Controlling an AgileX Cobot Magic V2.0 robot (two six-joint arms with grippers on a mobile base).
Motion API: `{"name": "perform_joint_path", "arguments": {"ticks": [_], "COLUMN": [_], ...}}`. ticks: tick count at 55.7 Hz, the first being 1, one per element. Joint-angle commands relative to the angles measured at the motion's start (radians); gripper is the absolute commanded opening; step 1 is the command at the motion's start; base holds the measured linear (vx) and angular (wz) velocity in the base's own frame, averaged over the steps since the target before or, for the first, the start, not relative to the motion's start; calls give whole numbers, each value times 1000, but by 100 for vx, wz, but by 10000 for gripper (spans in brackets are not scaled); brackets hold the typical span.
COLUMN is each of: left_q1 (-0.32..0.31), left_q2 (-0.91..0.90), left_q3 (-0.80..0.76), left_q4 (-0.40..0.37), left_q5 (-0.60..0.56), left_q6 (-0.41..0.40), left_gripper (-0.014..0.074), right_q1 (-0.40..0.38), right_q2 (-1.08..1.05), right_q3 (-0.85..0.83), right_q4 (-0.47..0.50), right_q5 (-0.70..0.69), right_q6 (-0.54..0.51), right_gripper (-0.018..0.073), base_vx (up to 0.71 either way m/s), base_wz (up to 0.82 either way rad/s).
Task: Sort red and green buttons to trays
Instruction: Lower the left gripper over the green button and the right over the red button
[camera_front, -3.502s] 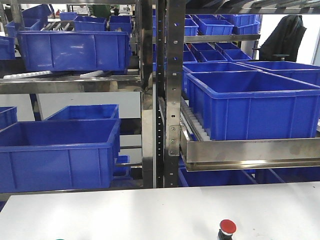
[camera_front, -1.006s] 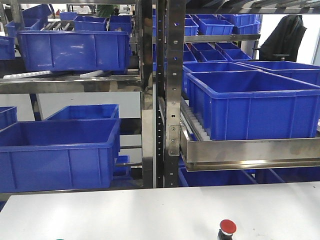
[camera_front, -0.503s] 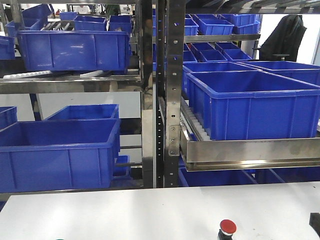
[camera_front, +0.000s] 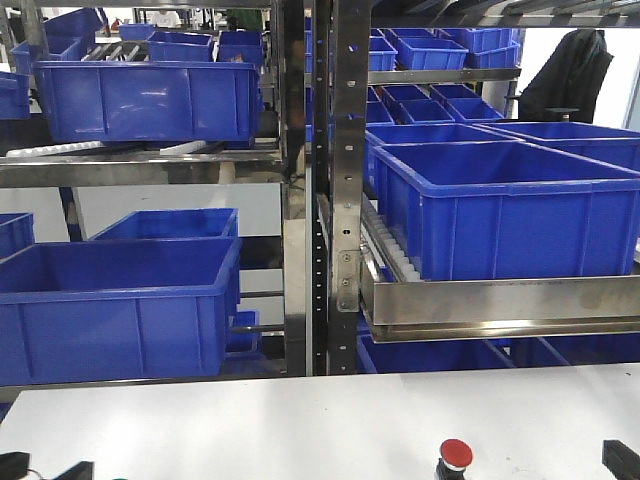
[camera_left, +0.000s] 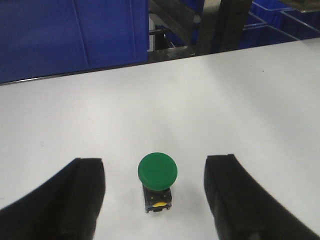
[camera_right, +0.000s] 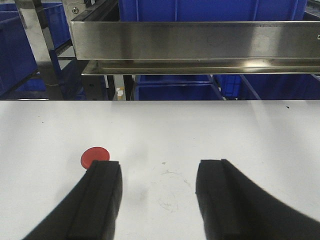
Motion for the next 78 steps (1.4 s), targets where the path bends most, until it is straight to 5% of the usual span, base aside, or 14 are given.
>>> {"name": "perform_joint_path", "arguments": {"ticks": [1, 20, 41, 78], "left_q1": [-12, -42, -42, -41], "left_q2": [68, 280, 482, 634], "left_q3": [-34, -41, -205, -209], "left_q4": [-10, -9, 23, 15], "left_q5": [-177, -396, -344, -337], "left_q6": [0, -3, -37, -37], "left_gripper": [571, 597, 594, 570], "right_q1": [-4, -4, -4, -4], "right_q2": [-5, -5, -5, -5], "right_q3": [-34, -34, -34, -34], "right_q4": [-11, -11, -11, -11], "right_q5": [-86, -86, -81, -91], "right_q6": [1, 1, 1, 1], "right_gripper": [422, 422, 422, 421], "base_vx": [0, 0, 0, 0], "base_wz": [0, 0, 0, 0]}}
